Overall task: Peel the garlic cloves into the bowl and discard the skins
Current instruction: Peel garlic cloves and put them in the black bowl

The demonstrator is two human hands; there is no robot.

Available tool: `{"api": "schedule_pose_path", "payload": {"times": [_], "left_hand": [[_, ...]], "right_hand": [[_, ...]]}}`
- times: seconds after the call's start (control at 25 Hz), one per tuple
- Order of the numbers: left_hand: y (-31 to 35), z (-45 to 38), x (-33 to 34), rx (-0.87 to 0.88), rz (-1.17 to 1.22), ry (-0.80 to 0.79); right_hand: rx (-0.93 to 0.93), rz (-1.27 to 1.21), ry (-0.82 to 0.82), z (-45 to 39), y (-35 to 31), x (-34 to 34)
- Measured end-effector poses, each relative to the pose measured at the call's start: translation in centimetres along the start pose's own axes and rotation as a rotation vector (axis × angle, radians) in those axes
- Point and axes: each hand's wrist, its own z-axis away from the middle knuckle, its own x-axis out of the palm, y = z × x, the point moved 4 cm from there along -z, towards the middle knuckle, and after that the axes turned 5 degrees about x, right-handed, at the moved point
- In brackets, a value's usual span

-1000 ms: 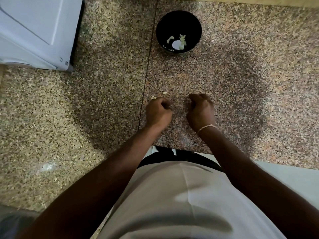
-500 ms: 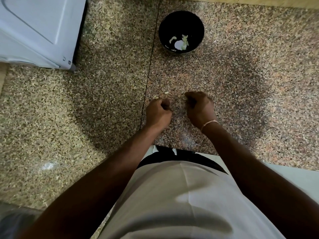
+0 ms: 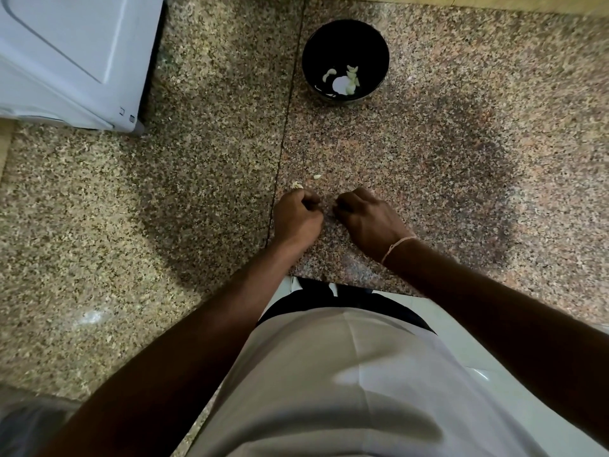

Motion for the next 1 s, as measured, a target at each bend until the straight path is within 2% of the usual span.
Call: {"api": "schedule_pose_path", "payload": {"times": [0.24, 0.36, 0.44, 0.48, 0.52, 0.6, 0.68, 0.76, 1.0], "left_hand": [[0.5, 0.1, 0.3, 0.038, -0.069, -0.046], [0.5, 0.3, 0.4, 0.039, -0.065, -0.041], [0.6, 0.4, 0.4, 0.029, -0.039, -0.053], [0.6, 0.3, 0.4, 0.026, -0.028, -0.060], [0.6, 0.2, 0.4, 0.022, -0.020, -0.064], [0.6, 0.2, 0.5, 0.013, -0.022, -0.074], [0.7, 0.1, 0.6, 0.019, -0.033, -0.085], [1.0, 0.2, 0.9, 0.048, -0.059, -0.116], [2.9, 1.1, 3.1, 0.291, -0.302, -0.208]], "right_hand": [[0.034, 0.025, 0.078, 0.7, -0.4, 0.2], [0.007, -0.072, 0.069, 1.4, -0.2, 0.1], [0.135, -0.296, 0.129, 1.9, 0.7, -0.5], [0.291, -0.470, 0.170, 2.1, 1.8, -0.6], [0.493, -0.708, 0.182, 2.3, 3.2, -0.4], [0.855, -1.380, 0.129, 2.8, 5.4, 0.7], [1.003, -1.882, 0.089, 2.9, 6.3, 1.2], [1.026, -2.072, 0.041, 3.0, 6.8, 1.0], [1.002, -2.244, 0.044, 3.6, 6.8, 0.6]]}}
